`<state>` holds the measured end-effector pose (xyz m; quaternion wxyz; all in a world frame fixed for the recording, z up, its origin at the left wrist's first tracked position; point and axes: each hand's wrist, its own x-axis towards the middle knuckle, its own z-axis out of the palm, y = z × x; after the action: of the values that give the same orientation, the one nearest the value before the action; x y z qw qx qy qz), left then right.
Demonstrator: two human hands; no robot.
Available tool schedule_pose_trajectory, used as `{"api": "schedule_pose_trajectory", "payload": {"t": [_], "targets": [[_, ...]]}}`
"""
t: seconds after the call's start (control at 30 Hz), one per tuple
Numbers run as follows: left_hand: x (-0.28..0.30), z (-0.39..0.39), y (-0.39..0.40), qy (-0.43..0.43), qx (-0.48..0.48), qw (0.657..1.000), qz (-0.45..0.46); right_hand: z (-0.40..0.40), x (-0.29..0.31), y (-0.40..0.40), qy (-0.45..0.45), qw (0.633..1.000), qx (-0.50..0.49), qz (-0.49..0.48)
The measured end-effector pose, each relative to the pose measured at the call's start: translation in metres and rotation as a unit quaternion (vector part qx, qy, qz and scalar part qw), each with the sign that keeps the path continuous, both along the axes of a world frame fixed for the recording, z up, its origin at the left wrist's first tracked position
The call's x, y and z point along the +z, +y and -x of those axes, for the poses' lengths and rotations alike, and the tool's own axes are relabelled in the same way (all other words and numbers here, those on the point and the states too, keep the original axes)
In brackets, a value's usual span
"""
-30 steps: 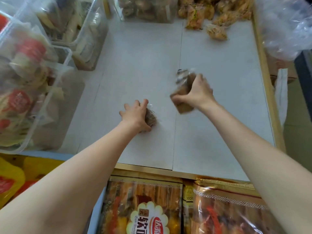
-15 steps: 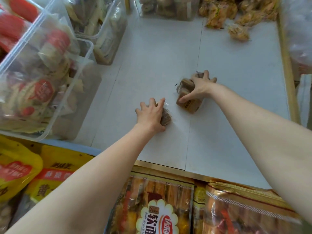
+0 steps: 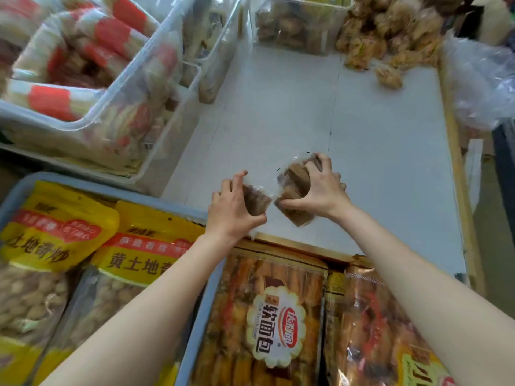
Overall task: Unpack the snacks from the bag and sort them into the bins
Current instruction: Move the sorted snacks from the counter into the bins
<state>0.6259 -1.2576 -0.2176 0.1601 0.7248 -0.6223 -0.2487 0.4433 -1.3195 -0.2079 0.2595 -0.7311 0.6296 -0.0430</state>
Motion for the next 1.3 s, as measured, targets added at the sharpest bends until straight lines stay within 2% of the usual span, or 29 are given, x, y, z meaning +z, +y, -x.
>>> {"api": "schedule_pose_trajectory", "payload": {"t": [0.1,0.27,0.5,0.67,0.8,0.97,1.1,1.3], "targets": [[0.023,-0.033,0.036,0.059,0.006,0.996,0.061,-0.034,0.031,0.033,-0.025,0.998,0.056,0.033],[0.067,-0.106,0.100,0.111,0.033,0.985,0.124,-0.105,0.079,0.091,-0.080,0.990,0.092,0.075],[0.120,-0.252,0.230,0.152,0.101,0.962,0.204,-0.263,0.140,0.182,-0.100,0.962,0.213,0.137],[0.133,-0.388,0.364,0.149,0.249,0.935,0.205,-0.428,0.143,0.281,-0.155,0.931,0.319,0.085],[0.130,-0.486,0.463,0.138,0.356,0.908,0.171,-0.554,0.136,0.357,-0.205,0.881,0.425,0.039],[0.109,-0.579,0.550,0.139,0.471,0.858,0.151,-0.694,0.122,0.419,-0.175,0.823,0.539,-0.033],[0.080,-0.658,0.603,0.146,0.555,0.812,0.108,-0.810,0.082,0.464,-0.153,0.774,0.609,-0.087],[0.048,-0.769,0.695,0.164,0.687,0.707,0.047,-0.966,0.020,0.551,-0.061,0.685,0.703,-0.184]]}}
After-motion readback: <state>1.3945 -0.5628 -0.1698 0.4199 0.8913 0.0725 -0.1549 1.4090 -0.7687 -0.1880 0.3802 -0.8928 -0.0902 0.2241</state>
